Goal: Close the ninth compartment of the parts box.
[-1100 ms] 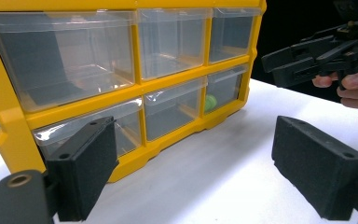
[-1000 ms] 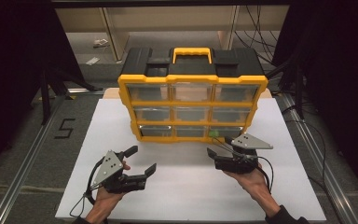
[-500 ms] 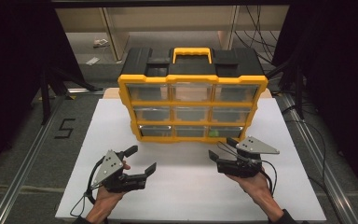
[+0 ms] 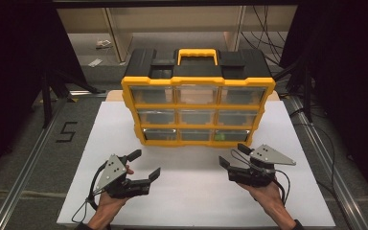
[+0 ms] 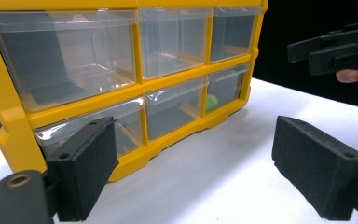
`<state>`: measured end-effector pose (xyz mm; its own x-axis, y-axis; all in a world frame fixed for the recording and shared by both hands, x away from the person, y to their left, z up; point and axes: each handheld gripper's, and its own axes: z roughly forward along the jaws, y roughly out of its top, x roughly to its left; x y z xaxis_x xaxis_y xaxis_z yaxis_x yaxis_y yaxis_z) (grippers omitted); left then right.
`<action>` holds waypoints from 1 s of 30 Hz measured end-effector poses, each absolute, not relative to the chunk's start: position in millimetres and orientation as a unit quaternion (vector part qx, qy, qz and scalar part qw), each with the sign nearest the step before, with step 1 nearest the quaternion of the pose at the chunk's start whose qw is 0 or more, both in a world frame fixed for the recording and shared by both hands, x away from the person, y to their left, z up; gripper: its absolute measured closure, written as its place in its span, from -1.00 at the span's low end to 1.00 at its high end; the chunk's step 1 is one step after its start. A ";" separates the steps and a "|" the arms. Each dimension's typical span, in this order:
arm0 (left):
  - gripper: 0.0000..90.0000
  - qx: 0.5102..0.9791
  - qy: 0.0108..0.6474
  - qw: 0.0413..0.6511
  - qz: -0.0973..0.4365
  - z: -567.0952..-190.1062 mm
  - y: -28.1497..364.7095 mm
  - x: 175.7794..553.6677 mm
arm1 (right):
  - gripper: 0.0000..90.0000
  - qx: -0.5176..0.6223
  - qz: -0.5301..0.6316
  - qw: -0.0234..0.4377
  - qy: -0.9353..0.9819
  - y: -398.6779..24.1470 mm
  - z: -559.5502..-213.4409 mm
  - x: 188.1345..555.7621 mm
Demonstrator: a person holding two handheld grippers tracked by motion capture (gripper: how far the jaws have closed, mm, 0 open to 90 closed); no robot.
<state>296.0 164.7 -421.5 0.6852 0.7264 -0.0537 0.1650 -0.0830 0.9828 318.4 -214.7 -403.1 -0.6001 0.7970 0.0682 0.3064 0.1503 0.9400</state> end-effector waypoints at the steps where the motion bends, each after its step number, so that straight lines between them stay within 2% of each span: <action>1: -0.69 0.698 0.318 0.596 0.236 -421.5 165.3 295.9 | -0.52 0.383 0.529 0.233 0.720 -215.2 -403.3 317.3; 30: -0.69 0.699 0.319 0.596 0.234 -421.4 167.0 294.4 | -0.59 0.372 0.533 0.249 0.718 -233.2 -411.6 294.0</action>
<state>294.4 167.0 -421.4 0.6864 0.7253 -0.0529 0.1667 -0.0861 0.9822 294.0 -233.2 -411.6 -0.5995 0.7994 0.0402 0.2691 0.1541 0.9507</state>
